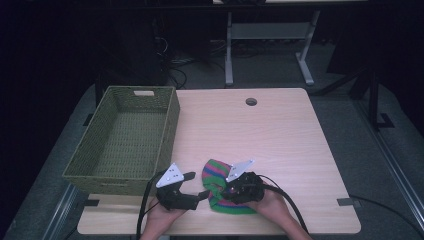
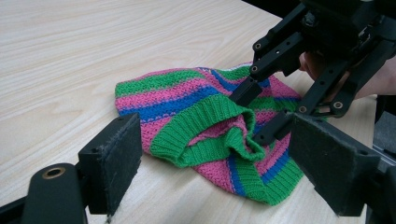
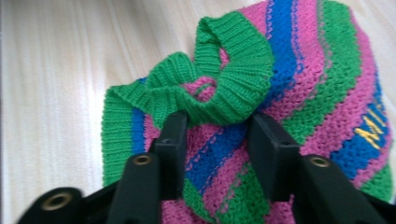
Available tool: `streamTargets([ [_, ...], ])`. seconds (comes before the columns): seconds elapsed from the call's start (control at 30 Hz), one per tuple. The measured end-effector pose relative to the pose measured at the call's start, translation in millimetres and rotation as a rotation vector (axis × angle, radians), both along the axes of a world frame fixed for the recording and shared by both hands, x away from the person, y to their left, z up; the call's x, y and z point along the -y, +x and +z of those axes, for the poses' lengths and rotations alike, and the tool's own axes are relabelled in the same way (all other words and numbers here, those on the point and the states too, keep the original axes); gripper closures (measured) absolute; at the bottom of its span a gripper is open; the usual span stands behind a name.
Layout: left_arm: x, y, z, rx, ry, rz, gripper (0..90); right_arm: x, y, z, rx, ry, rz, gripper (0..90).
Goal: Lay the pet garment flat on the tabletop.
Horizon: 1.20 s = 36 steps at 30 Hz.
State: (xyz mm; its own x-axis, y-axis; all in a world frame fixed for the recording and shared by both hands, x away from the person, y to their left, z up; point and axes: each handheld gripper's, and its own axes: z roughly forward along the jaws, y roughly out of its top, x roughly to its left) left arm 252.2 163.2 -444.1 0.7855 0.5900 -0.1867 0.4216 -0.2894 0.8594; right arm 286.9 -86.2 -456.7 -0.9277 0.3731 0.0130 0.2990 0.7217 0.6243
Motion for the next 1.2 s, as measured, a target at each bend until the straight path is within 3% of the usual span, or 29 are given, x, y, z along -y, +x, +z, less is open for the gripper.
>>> streamTargets([
  [0.23,0.4,0.4,-0.9,-0.003,-0.002,0.0,17.3,0.7,-1.9,-0.6,0.015,0.001,-0.027,68.5],
  [0.43,1.0,0.7,-1.4,-0.003,0.001,-0.001,17.3,2.4,0.4,0.6,0.002,0.005,-0.037,76.8],
  [0.67,1.3,0.6,-1.5,-0.008,0.0,-0.002,17.3,3.9,1.4,0.2,0.012,0.009,-0.026,80.3],
  [0.87,0.5,0.7,-1.4,-0.006,-0.001,-0.001,17.3,6.8,2.8,1.9,-0.029,0.039,-0.031,83.3],
  [1.2,0.9,1.4,-1.5,-0.007,-0.004,-0.002,17.3,17.2,1.1,19.3,0.005,0.068,-0.009,84.1],
])
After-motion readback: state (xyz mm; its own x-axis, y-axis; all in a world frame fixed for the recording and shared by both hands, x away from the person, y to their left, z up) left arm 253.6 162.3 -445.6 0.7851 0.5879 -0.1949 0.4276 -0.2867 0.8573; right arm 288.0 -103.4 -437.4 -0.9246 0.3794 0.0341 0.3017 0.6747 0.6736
